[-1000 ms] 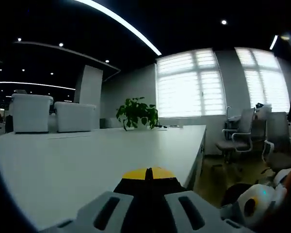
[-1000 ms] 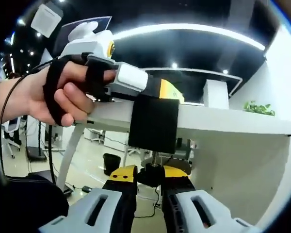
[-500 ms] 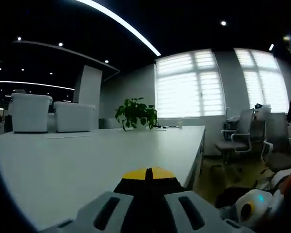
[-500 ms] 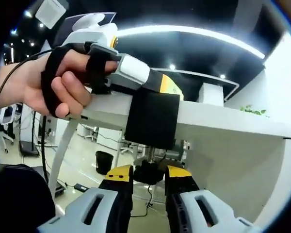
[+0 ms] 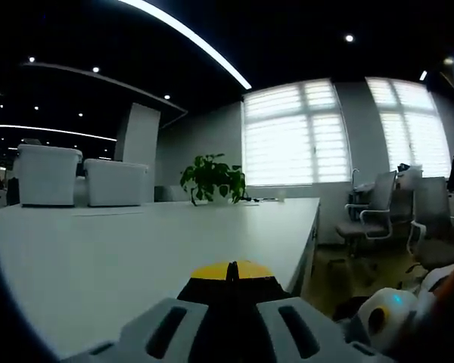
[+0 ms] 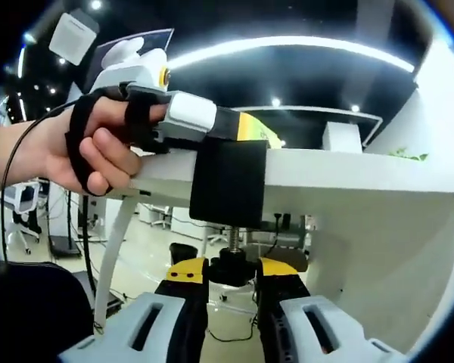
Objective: Clamp the fixed fixture on the desktop, loosen the retaining clip, secure it to the edge of the desk, and tighten the retaining clip.
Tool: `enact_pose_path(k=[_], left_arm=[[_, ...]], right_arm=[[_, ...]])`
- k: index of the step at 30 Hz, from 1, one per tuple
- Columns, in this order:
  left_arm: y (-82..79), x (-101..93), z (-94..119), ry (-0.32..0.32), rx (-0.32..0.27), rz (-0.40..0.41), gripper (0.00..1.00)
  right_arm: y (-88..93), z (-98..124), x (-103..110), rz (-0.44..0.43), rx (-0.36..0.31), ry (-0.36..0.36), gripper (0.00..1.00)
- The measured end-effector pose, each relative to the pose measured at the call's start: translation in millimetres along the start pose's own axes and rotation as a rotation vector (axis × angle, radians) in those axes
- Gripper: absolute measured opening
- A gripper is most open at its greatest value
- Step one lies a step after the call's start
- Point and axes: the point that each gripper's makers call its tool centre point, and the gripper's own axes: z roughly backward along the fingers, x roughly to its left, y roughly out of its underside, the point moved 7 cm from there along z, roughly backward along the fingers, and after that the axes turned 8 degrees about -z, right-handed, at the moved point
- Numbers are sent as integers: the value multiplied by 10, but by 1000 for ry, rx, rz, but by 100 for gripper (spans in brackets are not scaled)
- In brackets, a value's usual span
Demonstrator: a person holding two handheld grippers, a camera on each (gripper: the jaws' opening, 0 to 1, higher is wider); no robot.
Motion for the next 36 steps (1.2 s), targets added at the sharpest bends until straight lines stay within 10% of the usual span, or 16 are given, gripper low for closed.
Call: enact_pose_path(k=[13, 36], left_arm=[[3, -11, 4, -19, -5, -3, 1], [2, -11, 4, -28, -6, -5, 1]], right_arm=[[15, -39, 75, 38, 9, 114, 22], [51, 31, 15, 3, 72, 53, 24]])
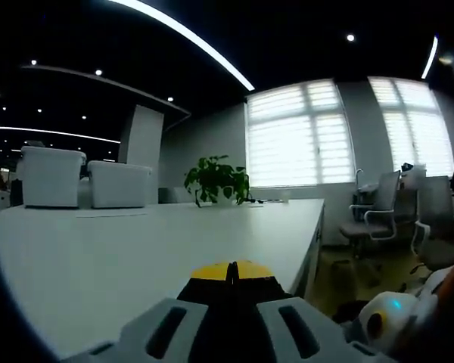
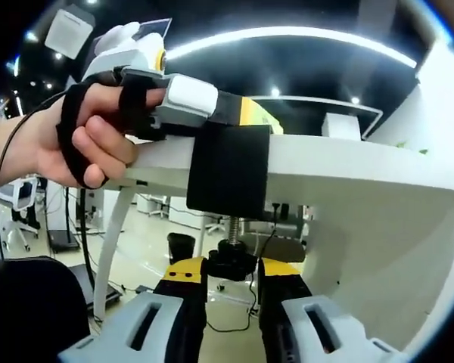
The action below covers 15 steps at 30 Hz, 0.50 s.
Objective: Clamp the fixed fixture on the desktop, loosen the retaining clip, secure it to the edge of the desk, and tighten the retaining clip.
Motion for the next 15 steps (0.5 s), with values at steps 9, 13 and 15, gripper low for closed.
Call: enact_pose_path(k=[9, 13, 15], left_arm=[[-19, -53, 29, 2, 0, 7, 1], [-25, -70, 38, -7, 1, 6, 1], [-28, -65, 34, -6, 1, 6, 1]], right_arm=[[1, 198, -238, -45, 54, -21, 31], [0, 267, -345, -44, 79, -49, 31], [-9, 274, -361, -52, 91, -76, 31]])
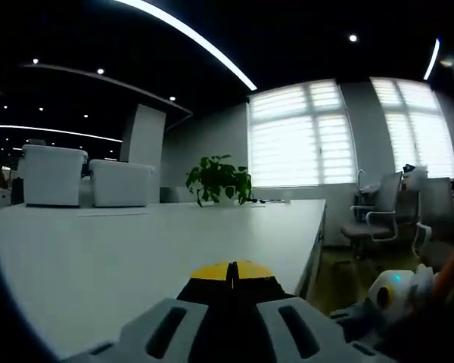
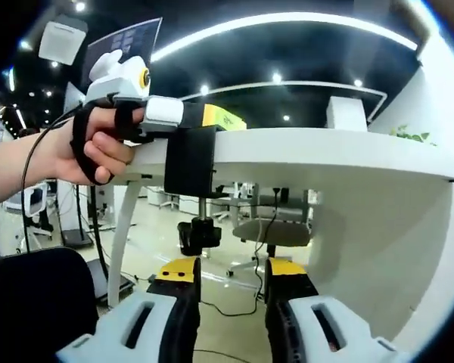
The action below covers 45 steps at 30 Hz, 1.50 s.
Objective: Clamp the fixed fixture on the desktop, loosen the retaining clip, secure it to the edge of the desk, and tighten the retaining clip.
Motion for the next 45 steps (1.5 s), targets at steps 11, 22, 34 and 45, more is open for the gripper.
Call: enact_pose_path(k=[11, 22, 34, 45], left_arm=[[-1, 13, -15, 1, 0, 3, 1], [-1, 50, -35, 3, -1, 1, 1], [1, 84, -67, -3, -3, -2, 1], [5, 124, -85, -6, -6, -6, 1]], right_arm=[[-33, -141, 281, 87, -5, -207, 31], [-232, -228, 321, 67, -60, -206, 29], [-187, -299, 242, 100, -33, -152, 25], [-178, -283, 251, 91, -31, -191, 19]])
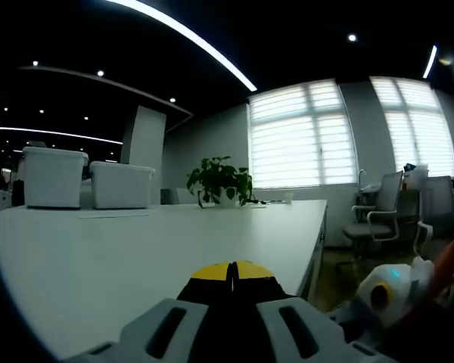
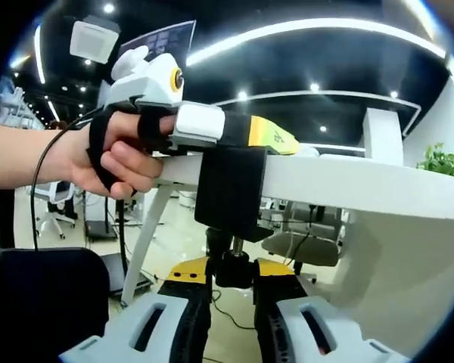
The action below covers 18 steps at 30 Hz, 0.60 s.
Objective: Clamp the fixed fixture on the desktop, loosen the retaining clip, secure it to the edge of the desk, and tighten the retaining clip.
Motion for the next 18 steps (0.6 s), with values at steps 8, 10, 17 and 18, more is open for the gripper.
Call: enact_pose_path(k=[8, 10, 17, 18], left_arm=[[2, -7, 6, 0, 0, 0, 1], [2, -17, 8, 1, 0, 0, 1], [-1, -49, 13, 3, -2, -4, 1], [0, -49, 9, 0, -3, -6, 1]], right_arm=[[-10, -17, -85, 24, -5, -155, 17], [-16, -9, -106, 23, -5, -160, 17], [18, 215, -48, -7, 31, 69, 25], [30, 216, 2, -9, 31, 71, 25]])
